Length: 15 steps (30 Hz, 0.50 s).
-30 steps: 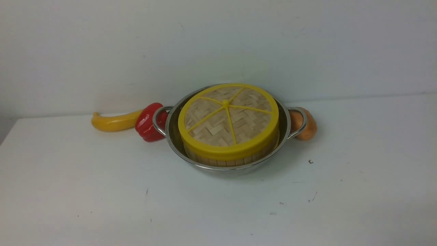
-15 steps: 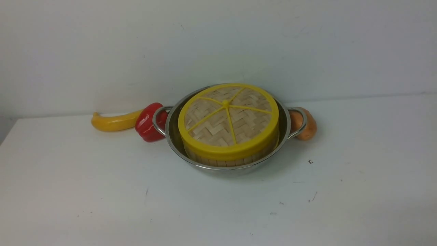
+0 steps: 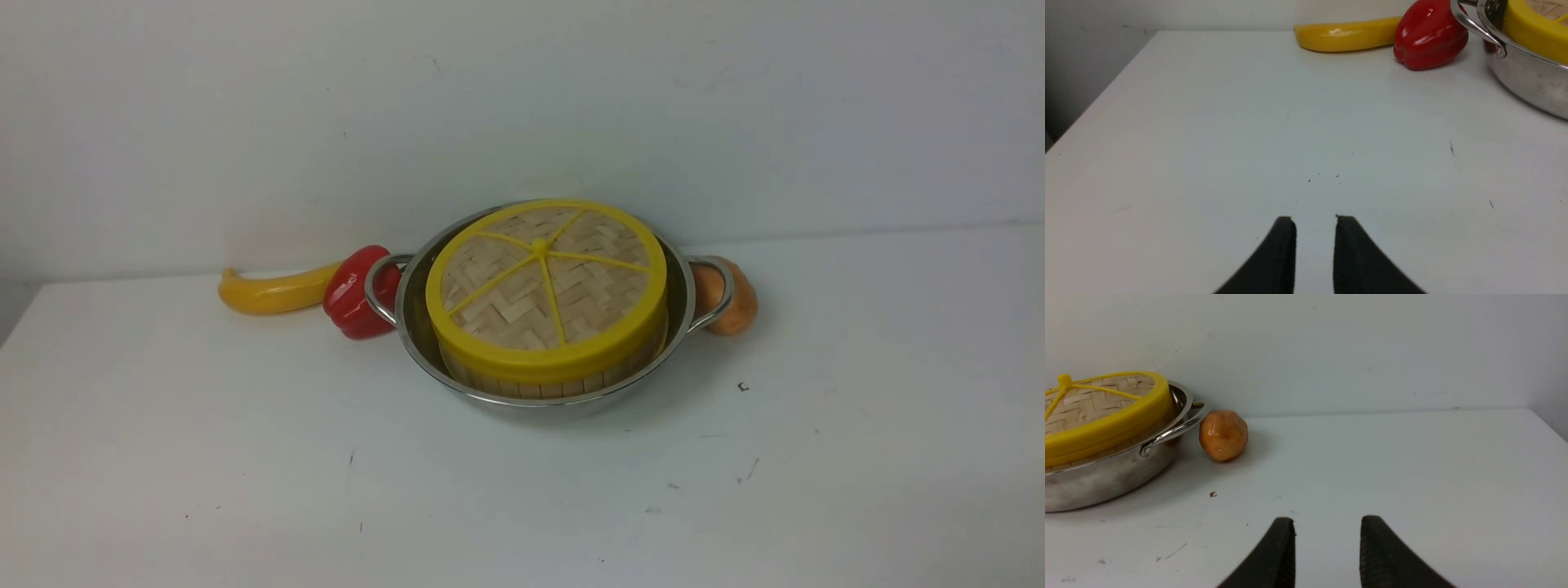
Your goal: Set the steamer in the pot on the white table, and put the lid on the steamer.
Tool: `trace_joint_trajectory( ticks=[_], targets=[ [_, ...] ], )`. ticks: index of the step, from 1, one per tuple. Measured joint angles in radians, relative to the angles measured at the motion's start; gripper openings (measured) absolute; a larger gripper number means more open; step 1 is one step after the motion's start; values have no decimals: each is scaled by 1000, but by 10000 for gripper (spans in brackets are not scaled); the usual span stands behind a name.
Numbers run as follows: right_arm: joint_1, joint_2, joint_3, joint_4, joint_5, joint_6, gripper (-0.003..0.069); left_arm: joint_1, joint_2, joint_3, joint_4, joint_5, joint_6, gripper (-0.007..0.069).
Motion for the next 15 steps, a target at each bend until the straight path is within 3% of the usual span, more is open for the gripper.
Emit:
trace_joint_trajectory(
  ticks=[15],
  targets=[
    [0,0,0,0,0,0,243,0,0,0,0,0,0,158]
  ],
)
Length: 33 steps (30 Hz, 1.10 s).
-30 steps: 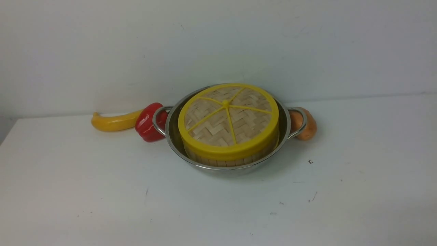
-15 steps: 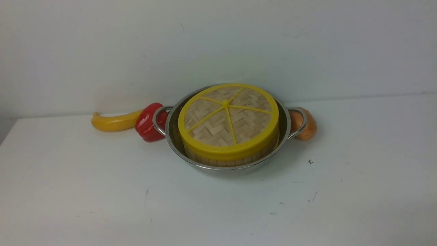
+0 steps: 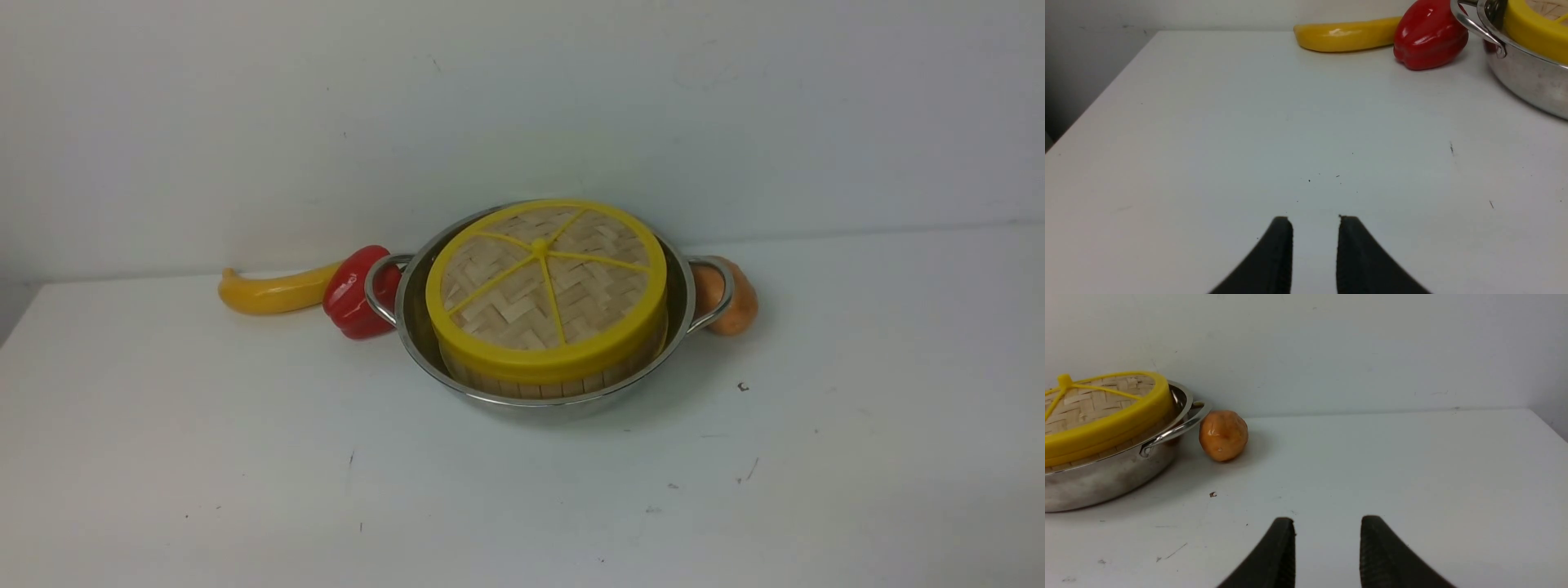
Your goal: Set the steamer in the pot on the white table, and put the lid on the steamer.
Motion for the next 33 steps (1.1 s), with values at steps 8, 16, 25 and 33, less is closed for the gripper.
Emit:
trace_joint_trajectory(
  ticks=[8,16,25,33],
  targets=[
    [0,0,0,0,0,0,243,0,0,0,0,0,0,172],
    [0,0,0,0,0,0,243,0,0,0,0,0,0,178],
    [0,0,0,0,0,0,243,0,0,0,0,0,0,200],
    [0,0,0,0,-1,0,243,0,0,0,0,0,0,210]
  ],
)
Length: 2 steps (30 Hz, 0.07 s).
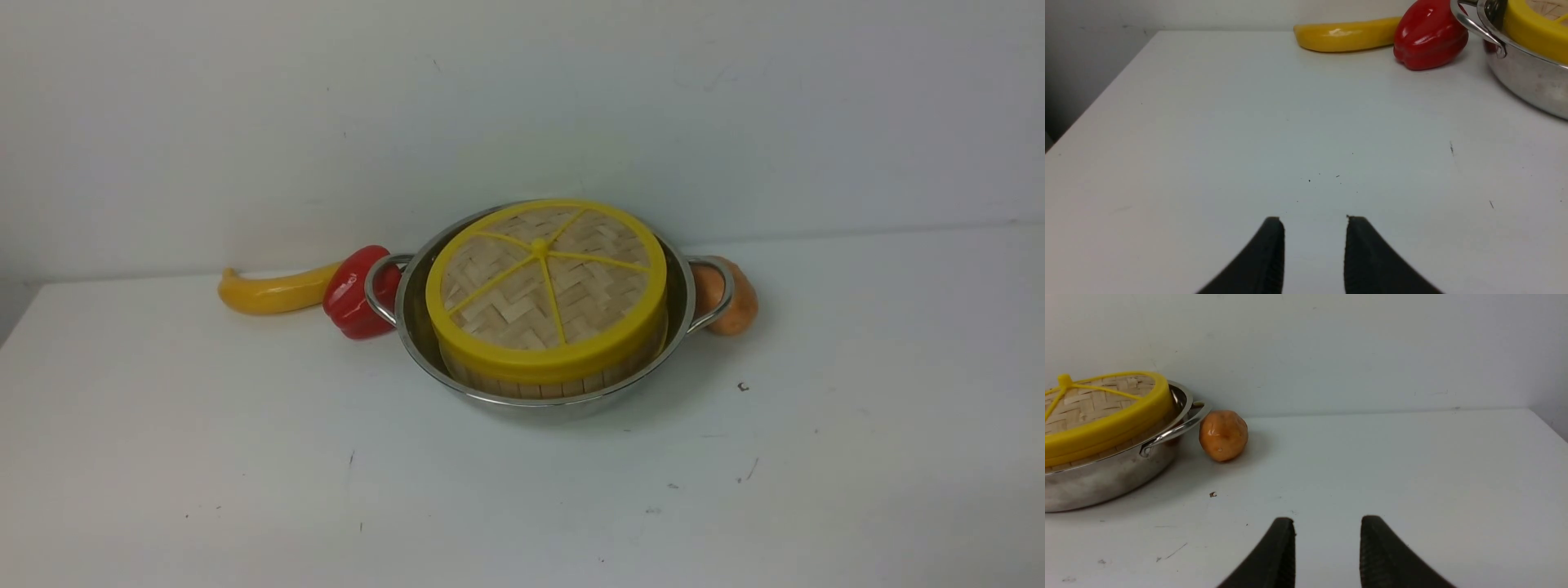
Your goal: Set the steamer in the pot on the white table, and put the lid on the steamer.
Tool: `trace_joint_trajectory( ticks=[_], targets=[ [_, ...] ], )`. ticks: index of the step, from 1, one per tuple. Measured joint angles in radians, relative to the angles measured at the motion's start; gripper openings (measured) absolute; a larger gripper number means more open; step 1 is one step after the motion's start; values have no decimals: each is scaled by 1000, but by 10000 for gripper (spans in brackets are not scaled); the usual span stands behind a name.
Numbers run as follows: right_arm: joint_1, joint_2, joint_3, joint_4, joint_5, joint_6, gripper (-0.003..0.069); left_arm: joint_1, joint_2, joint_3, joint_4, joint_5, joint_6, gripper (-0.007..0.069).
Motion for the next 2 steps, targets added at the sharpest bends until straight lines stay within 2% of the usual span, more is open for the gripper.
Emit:
trace_joint_trajectory(
  ticks=[2],
  targets=[
    [0,0,0,0,0,0,243,0,0,0,0,0,0,210]
  ],
)
